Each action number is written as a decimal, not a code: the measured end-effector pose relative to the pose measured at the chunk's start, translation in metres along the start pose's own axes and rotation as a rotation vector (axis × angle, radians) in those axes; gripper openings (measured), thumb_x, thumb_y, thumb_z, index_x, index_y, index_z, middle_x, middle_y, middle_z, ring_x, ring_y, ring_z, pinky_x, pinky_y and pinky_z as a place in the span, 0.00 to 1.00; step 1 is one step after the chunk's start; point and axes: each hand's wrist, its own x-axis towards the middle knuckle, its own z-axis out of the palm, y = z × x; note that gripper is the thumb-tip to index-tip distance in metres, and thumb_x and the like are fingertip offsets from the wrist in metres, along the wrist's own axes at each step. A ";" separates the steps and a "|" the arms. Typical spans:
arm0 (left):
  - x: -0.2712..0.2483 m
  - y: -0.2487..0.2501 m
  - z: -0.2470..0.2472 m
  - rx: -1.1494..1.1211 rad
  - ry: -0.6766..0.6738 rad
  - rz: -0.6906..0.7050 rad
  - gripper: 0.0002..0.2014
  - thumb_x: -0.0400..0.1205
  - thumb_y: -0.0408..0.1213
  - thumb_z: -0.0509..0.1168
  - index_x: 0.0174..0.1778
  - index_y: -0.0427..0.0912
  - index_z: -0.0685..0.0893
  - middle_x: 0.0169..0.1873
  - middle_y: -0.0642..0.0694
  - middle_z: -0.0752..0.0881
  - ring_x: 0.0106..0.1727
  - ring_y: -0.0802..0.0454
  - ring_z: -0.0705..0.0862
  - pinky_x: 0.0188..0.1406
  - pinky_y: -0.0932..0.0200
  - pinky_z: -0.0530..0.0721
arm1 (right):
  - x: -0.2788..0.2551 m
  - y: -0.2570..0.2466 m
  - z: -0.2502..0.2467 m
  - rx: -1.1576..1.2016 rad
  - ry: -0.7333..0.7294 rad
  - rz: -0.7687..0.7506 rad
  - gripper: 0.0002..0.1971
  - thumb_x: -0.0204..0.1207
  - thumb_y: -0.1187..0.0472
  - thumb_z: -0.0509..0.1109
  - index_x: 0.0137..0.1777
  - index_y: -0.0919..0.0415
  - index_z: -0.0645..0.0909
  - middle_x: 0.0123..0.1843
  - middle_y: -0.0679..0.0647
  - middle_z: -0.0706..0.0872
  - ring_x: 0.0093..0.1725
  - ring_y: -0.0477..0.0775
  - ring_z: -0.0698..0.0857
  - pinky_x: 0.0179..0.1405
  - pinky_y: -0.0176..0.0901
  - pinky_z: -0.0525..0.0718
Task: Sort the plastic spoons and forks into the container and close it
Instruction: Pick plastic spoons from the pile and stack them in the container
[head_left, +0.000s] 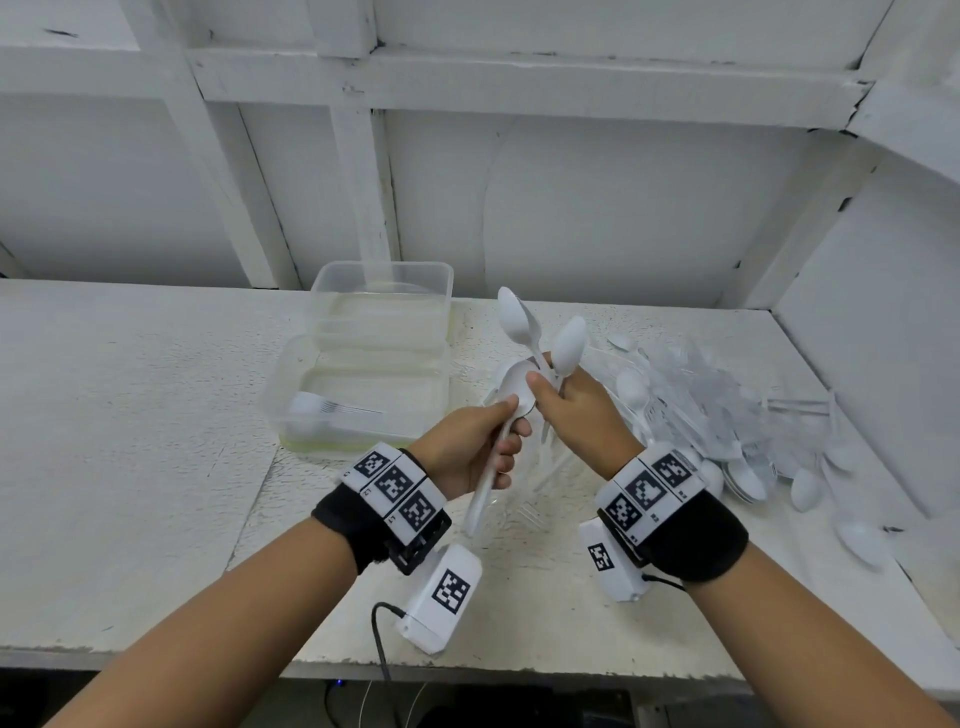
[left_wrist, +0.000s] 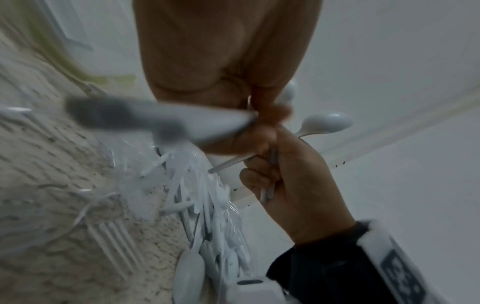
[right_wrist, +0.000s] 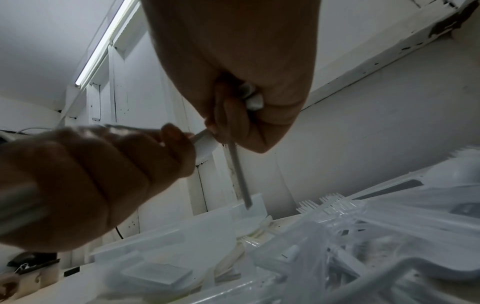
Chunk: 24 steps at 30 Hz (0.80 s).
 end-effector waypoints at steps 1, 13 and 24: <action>0.001 0.000 0.000 0.014 0.043 0.021 0.20 0.87 0.50 0.50 0.35 0.42 0.75 0.16 0.54 0.67 0.15 0.60 0.65 0.16 0.68 0.68 | 0.000 -0.001 -0.001 0.041 0.013 0.016 0.10 0.83 0.54 0.59 0.59 0.59 0.72 0.35 0.47 0.78 0.36 0.45 0.78 0.39 0.39 0.74; 0.006 0.000 -0.001 -0.093 0.248 0.272 0.11 0.88 0.34 0.51 0.46 0.37 0.78 0.31 0.46 0.74 0.31 0.54 0.74 0.32 0.62 0.75 | -0.021 0.005 0.009 0.221 0.162 0.099 0.08 0.83 0.57 0.61 0.43 0.43 0.71 0.30 0.49 0.82 0.31 0.44 0.79 0.33 0.35 0.74; 0.012 -0.003 0.001 -0.177 0.262 0.351 0.13 0.88 0.33 0.51 0.47 0.32 0.78 0.58 0.23 0.81 0.54 0.34 0.84 0.58 0.46 0.84 | -0.030 -0.009 0.027 0.268 0.187 0.104 0.09 0.81 0.58 0.64 0.42 0.42 0.77 0.29 0.55 0.85 0.27 0.47 0.77 0.31 0.38 0.76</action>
